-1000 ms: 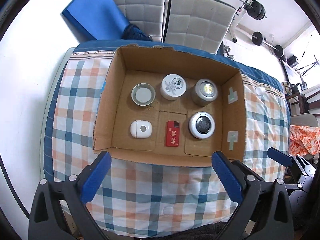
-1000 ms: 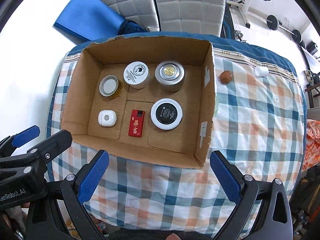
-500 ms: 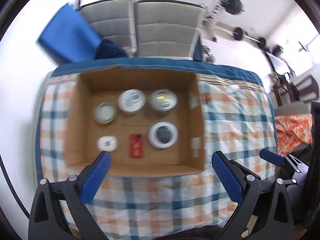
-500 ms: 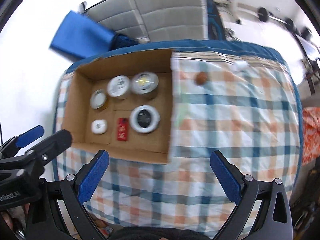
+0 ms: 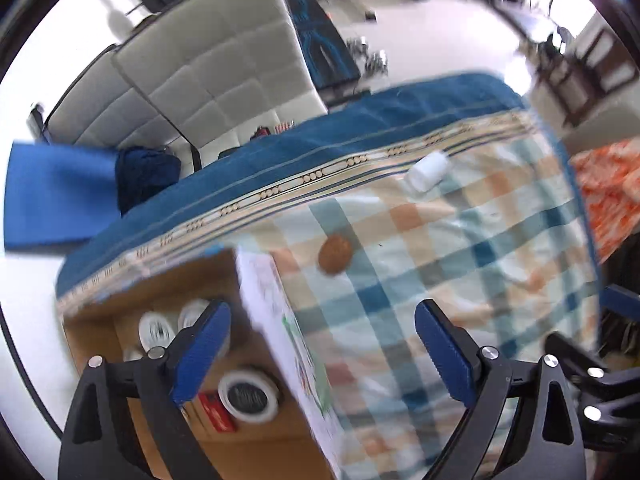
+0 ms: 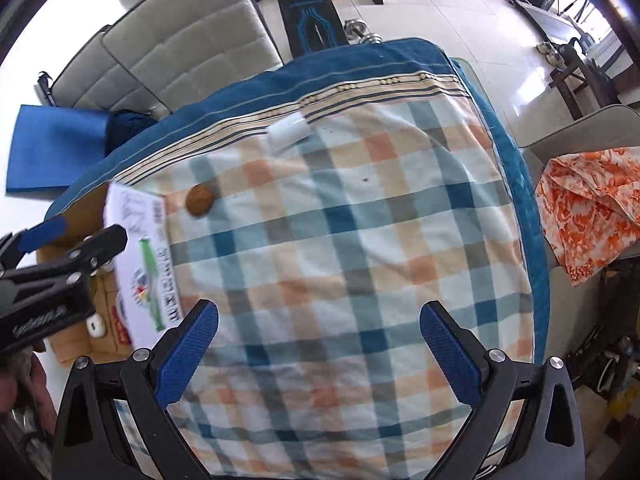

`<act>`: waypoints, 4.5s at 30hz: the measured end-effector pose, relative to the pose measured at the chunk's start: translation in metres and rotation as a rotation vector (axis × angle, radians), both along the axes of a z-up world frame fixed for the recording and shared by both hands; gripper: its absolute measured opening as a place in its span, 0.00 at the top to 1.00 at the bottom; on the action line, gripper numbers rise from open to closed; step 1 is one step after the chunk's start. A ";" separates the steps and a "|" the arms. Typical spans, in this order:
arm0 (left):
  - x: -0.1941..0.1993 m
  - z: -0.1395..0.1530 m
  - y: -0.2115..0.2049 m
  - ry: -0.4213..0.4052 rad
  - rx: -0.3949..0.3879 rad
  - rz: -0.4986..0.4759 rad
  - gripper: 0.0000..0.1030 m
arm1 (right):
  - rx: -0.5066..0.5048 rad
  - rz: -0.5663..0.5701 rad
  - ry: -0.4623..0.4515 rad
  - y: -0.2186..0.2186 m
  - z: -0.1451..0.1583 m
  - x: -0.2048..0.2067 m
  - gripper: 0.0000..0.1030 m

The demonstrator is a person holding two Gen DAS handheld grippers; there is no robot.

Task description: Organize rigid objects

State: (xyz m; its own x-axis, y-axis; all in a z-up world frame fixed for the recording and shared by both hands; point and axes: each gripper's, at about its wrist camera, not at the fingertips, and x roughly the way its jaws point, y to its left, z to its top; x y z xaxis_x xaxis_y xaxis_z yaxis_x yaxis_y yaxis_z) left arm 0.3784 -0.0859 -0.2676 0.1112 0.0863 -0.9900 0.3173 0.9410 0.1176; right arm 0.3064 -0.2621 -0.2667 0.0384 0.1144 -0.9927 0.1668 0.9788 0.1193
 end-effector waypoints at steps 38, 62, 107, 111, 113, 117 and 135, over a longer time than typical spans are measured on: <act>0.095 -0.135 0.016 0.183 -0.102 0.285 0.69 | 0.100 0.055 0.049 0.018 -0.155 0.176 0.34; 0.007 -0.028 0.007 0.014 -0.271 0.221 0.69 | 0.057 0.040 -0.082 0.026 -0.043 0.064 0.52; -0.065 -0.098 0.313 0.197 -0.393 0.570 0.69 | 0.149 0.294 0.018 0.357 -0.113 0.009 0.53; -0.064 -0.094 0.314 0.205 -0.369 0.573 0.58 | 0.139 0.293 0.027 0.362 -0.116 0.011 0.52; -0.066 -0.089 0.311 0.200 -0.360 0.571 0.51 | 0.131 0.287 0.030 0.363 -0.115 0.012 0.52; -0.073 -0.073 0.309 0.162 -0.315 0.560 0.42 | 0.103 0.275 0.030 0.365 -0.112 0.015 0.39; -0.115 -0.004 0.307 -0.026 -0.199 0.506 0.00 | -0.069 0.289 -0.058 0.360 -0.063 -0.024 0.00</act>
